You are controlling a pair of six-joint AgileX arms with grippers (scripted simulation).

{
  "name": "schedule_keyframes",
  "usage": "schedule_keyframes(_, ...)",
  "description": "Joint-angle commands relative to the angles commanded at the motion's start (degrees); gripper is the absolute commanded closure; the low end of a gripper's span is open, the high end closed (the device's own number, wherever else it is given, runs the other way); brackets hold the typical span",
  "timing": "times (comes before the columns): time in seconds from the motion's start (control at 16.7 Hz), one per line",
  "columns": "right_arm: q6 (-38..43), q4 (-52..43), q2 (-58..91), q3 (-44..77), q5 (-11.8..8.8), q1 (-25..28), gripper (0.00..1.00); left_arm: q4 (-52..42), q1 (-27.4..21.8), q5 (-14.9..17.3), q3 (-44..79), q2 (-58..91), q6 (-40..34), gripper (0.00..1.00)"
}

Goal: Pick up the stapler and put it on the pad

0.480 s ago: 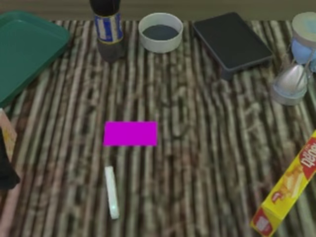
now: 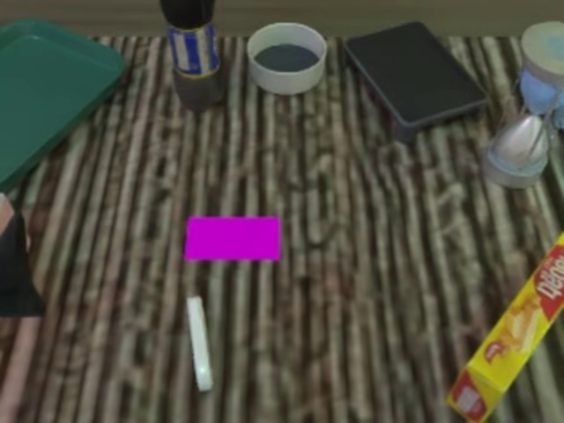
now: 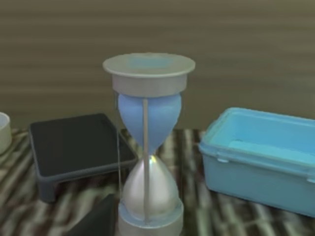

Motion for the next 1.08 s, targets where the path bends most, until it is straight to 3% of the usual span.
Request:
schedule_keyframes(0.72,0.0,0.0,0.0,0.0,0.0,0.0,0.0,-41.3,-19.0,-0.5,46.7,65.6,-25.1,0.0)
schedule_keyframes(1.08,0.0,0.0,0.0,0.0,0.0,0.0,0.0,-54.7,-25.7,-0.3,63.9,85.8,-34.1,0.0)
